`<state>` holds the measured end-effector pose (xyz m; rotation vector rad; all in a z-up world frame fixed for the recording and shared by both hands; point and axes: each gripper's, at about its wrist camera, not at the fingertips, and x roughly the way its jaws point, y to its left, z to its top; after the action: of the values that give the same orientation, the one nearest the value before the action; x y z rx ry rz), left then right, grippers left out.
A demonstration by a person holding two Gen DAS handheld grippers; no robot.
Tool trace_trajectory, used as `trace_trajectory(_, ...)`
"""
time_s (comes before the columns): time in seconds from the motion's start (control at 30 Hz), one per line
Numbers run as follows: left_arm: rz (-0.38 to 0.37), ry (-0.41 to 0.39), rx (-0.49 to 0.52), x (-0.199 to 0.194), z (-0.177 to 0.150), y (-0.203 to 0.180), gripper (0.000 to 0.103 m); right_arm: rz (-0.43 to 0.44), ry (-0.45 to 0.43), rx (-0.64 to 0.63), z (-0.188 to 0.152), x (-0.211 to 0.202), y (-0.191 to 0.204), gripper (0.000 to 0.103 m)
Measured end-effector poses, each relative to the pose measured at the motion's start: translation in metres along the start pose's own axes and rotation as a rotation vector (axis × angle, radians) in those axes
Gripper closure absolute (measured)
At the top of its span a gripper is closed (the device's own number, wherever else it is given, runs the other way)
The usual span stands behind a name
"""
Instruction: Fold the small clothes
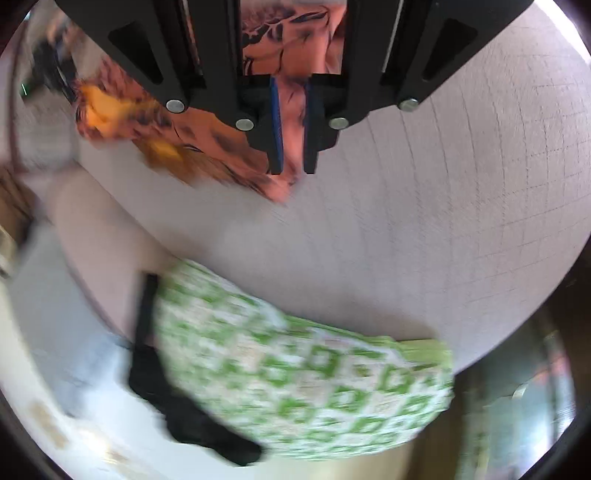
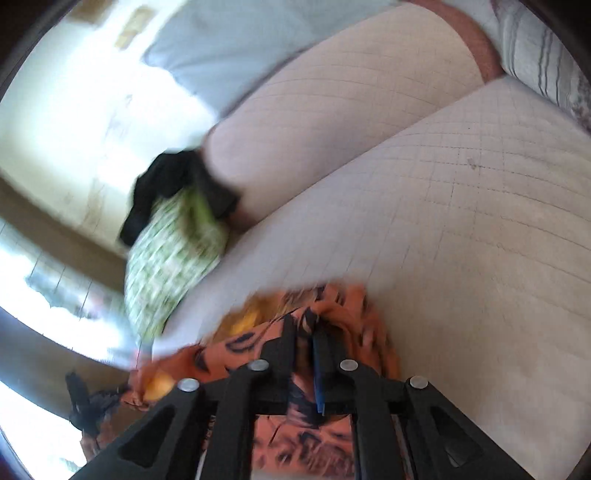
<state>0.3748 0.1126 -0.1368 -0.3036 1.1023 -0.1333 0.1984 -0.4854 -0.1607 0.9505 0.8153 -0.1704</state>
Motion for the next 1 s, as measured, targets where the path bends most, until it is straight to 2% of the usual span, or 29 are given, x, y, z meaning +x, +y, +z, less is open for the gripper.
trace_trajectory(0.03,0.041,-0.011,-0.021,0.011,-0.004,0.002,0.093,-0.034,-0.005,0.072,0.001,0.011,-0.016,0.048)
trace_trajectory(0.07,0.049,-0.024,-0.034,0.015,-0.008,0.003,0.093,-0.032,-0.015,0.108,0.000,0.013,-0.025,0.030)
trace_trajectory(0.1,0.044,-0.069,-0.057,0.015,-0.021,0.007,0.093,-0.018,-0.046,0.142,-0.003,0.011,-0.036,0.029)
trace_trajectory(0.17,0.044,-0.153,-0.095,0.004,-0.045,0.008,0.092,-0.011,-0.116,0.128,-0.011,-0.002,-0.046,0.029)
trace_trajectory(0.23,0.033,-0.197,-0.089,-0.002,-0.066,0.001,0.088,-0.017,-0.144,0.031,-0.023,-0.015,-0.038,0.030)
trace_trajectory(0.3,0.000,-0.234,-0.063,-0.011,-0.090,-0.008,0.084,-0.022,-0.094,-0.102,-0.036,-0.014,-0.012,0.035)
trace_trajectory(0.37,-0.009,-0.226,-0.044,-0.004,-0.108,-0.020,0.074,-0.026,-0.045,-0.210,-0.049,-0.007,0.016,0.047)
trace_trajectory(0.47,-0.026,-0.128,0.019,0.025,-0.113,-0.035,0.074,-0.044,0.056,-0.357,-0.076,0.030,0.067,0.057)
trace_trajectory(0.5,-0.004,-0.113,0.050,0.030,-0.118,-0.038,0.074,-0.046,0.076,-0.382,-0.081,0.041,0.077,0.059)
trace_trajectory(0.57,0.078,-0.110,0.086,0.043,-0.121,-0.039,0.074,-0.083,0.134,-0.441,-0.096,0.084,0.104,0.060)
trace_trajectory(0.63,0.075,-0.114,0.094,0.048,-0.120,-0.039,0.074,-0.129,0.227,-0.424,-0.098,0.134,0.119,0.062)
trace_trajectory(0.67,0.079,-0.120,0.102,0.049,-0.118,-0.039,0.074,-0.146,0.244,-0.419,-0.095,0.151,0.121,0.062)
trace_trajectory(0.73,0.082,-0.117,0.127,0.053,-0.115,-0.041,0.073,-0.209,0.147,-0.459,-0.074,0.178,0.140,0.062)
trace_trajectory(0.77,0.085,-0.114,0.132,0.055,-0.112,-0.042,0.073,-0.222,0.122,-0.432,-0.061,0.186,0.143,0.062)
trace_trajectory(0.83,0.083,-0.115,0.135,0.056,-0.110,-0.041,0.073,-0.208,0.090,-0.273,-0.031,0.188,0.135,0.063)
trace_trajectory(0.87,0.089,-0.125,0.139,0.054,-0.109,-0.041,0.073,-0.184,0.069,-0.194,-0.021,0.178,0.130,0.062)
trace_trajectory(0.9,0.100,-0.138,0.141,0.053,-0.108,-0.043,0.073,-0.162,0.052,-0.173,-0.019,0.166,0.129,0.062)
trace_trajectory(1.0,0.121,-0.213,0.189,0.035,-0.118,-0.052,0.073,-0.098,0.008,-0.303,-0.044,0.095,0.128,0.062)
